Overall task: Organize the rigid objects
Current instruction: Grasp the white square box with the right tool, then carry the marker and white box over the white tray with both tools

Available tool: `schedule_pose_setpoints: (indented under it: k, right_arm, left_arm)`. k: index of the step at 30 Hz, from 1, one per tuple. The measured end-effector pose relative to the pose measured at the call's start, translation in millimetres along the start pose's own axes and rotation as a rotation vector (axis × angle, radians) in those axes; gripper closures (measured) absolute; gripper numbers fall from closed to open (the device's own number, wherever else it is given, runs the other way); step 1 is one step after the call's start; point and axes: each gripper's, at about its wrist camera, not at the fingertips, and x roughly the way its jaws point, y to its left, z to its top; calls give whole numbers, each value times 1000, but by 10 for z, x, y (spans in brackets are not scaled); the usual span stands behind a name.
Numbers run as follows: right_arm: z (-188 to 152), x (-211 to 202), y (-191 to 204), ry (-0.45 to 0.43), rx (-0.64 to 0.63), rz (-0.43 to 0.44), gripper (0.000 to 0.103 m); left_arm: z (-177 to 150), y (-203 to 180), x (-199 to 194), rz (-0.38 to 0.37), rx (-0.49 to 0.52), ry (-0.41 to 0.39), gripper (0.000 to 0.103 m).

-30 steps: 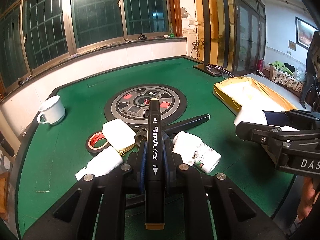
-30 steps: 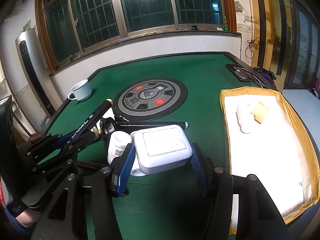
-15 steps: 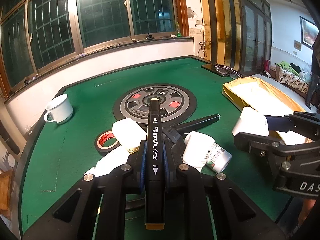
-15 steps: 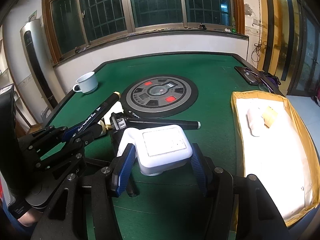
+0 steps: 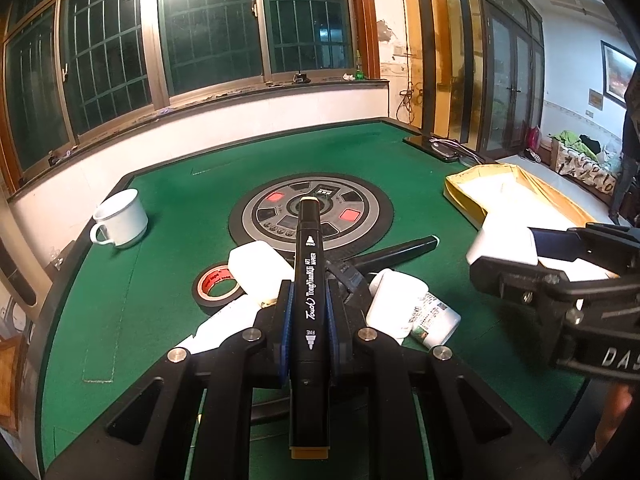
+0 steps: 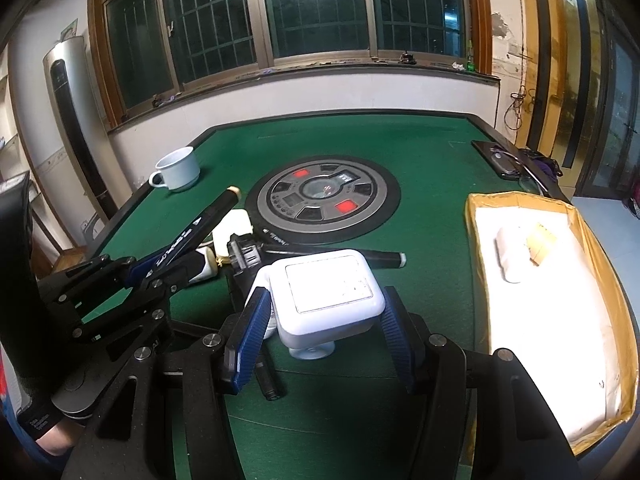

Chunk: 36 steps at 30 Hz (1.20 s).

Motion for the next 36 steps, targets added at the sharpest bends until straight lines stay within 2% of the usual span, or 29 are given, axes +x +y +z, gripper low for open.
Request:
schedule_pose_setpoints:
  k: [15, 25, 36]
  right_arm:
    - [-15, -170, -298, -39, 60, -2, 52]
    - [-54, -401, -728, -81, 127, -37, 52]
    - [-136, -627, -1378, -110, 238, -95, 52]
  left_arm:
    - [134, -184, -118, -34, 15, -27, 91]
    - [394, -758, -150, -110, 100, -62, 91]
    - [545, -1382, -42, -192, 174, -54, 91]
